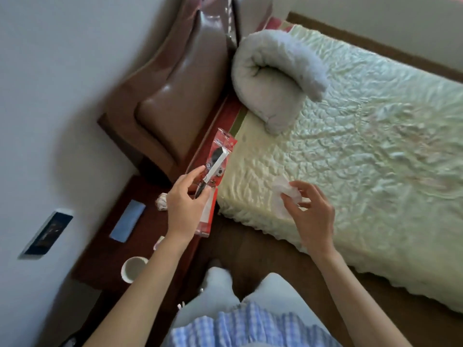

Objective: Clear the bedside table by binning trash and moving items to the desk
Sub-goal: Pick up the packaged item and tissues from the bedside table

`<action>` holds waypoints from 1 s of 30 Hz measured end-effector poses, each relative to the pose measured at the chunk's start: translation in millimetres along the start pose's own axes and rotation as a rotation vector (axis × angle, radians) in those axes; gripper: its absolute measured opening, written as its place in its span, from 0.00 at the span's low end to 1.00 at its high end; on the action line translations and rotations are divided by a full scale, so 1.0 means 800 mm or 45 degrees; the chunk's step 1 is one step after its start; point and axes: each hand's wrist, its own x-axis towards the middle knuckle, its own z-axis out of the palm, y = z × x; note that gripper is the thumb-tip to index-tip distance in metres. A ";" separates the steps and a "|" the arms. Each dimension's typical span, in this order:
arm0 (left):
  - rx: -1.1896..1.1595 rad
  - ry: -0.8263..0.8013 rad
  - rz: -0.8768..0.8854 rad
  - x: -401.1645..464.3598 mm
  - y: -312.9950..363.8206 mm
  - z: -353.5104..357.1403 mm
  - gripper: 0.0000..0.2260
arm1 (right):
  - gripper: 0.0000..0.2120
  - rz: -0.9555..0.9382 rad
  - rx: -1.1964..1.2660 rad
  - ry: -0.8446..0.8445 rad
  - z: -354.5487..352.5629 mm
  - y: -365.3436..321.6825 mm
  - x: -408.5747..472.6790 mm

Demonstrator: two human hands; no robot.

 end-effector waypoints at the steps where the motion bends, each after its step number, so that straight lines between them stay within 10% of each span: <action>1: -0.012 -0.039 0.027 -0.002 0.011 0.011 0.19 | 0.13 0.022 -0.008 0.057 -0.017 0.007 -0.009; 30: -0.139 -1.308 0.605 -0.438 0.331 0.448 0.19 | 0.12 0.699 -0.357 1.218 -0.550 0.237 -0.431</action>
